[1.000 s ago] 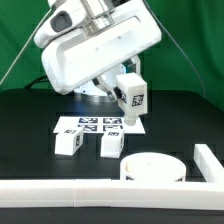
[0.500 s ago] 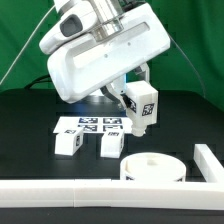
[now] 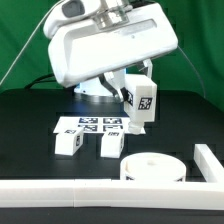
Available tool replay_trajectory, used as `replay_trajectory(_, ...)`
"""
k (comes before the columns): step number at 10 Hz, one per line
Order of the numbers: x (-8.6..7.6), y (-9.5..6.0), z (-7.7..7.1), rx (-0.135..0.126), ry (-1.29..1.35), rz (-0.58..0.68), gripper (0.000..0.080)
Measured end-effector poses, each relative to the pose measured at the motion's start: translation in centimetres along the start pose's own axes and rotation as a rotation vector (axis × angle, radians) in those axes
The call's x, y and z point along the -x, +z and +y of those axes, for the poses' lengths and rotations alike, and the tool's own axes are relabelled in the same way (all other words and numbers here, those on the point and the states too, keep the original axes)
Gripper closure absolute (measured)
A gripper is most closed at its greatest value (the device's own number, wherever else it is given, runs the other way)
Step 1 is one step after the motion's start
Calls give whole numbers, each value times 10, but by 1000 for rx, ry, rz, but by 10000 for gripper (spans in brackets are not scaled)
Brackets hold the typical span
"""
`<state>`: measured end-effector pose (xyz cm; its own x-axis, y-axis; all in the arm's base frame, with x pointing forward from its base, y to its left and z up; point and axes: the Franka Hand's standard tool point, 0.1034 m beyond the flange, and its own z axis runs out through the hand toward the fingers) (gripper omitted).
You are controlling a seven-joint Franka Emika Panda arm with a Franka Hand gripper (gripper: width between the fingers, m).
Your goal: Assemble stool
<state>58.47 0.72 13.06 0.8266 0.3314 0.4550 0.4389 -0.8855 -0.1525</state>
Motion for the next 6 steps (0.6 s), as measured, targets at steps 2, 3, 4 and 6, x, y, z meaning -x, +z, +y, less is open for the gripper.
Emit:
replay_trajectory(2,3,3,5,5,-28,-27,469)
replay_trajectory(3,4,3,6,7,-28,-29,469)
replay_trajectory(4,5,3,7,9,-33,-35,469)
replay_trajectory(6,5,0,11,10,57,-25,469)
